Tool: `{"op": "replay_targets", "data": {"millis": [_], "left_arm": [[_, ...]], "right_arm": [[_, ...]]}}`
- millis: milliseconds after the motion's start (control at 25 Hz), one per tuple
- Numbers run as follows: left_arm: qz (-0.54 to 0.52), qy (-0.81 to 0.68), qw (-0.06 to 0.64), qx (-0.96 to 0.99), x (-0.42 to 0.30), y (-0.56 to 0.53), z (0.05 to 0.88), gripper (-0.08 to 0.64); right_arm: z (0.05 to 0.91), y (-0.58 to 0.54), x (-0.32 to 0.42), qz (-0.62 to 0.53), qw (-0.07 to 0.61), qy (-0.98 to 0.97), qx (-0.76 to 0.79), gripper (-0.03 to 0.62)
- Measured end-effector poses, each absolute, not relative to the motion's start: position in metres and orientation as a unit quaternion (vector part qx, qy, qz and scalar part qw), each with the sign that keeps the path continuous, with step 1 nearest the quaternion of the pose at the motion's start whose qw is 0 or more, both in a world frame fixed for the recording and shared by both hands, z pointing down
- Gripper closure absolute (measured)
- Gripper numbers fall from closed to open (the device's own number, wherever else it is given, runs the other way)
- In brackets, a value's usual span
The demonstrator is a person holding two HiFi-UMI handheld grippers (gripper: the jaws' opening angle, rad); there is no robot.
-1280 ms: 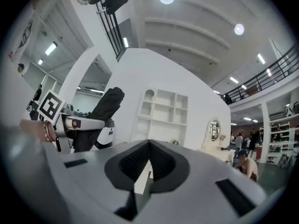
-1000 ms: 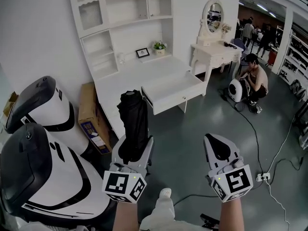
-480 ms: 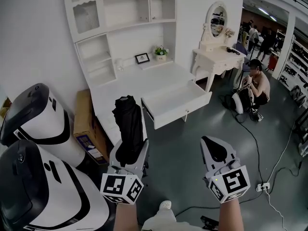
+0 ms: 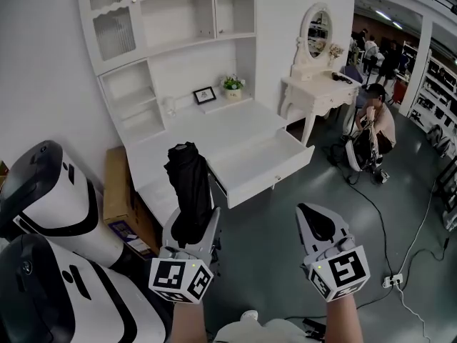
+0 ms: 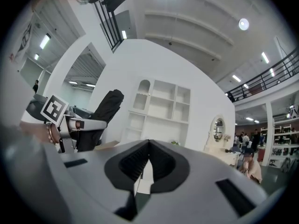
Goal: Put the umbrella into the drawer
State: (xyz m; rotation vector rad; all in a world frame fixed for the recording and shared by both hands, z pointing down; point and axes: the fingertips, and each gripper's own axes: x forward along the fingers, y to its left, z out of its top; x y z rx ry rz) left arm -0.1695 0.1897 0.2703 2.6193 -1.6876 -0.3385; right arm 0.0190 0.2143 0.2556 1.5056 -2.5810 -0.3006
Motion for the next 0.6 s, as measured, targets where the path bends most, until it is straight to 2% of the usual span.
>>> {"op": "replay_targets", "data": {"millis": [240, 600], "left_arm": [[-0.107, -0.529, 0.005, 0.842, -0.161, 0.173, 0.272, 0.308], [-0.102, -0.524, -0.012, 0.845, -0.152, 0.144, 0.275, 0.308]], "right_arm": [[0.263, 0.199, 0.032, -0.102, 0.078, -0.847, 0.516, 0.586], [0.273, 0.165, 0.047, -0.095, 0.057, -0.845, 0.523, 0.586]]}}
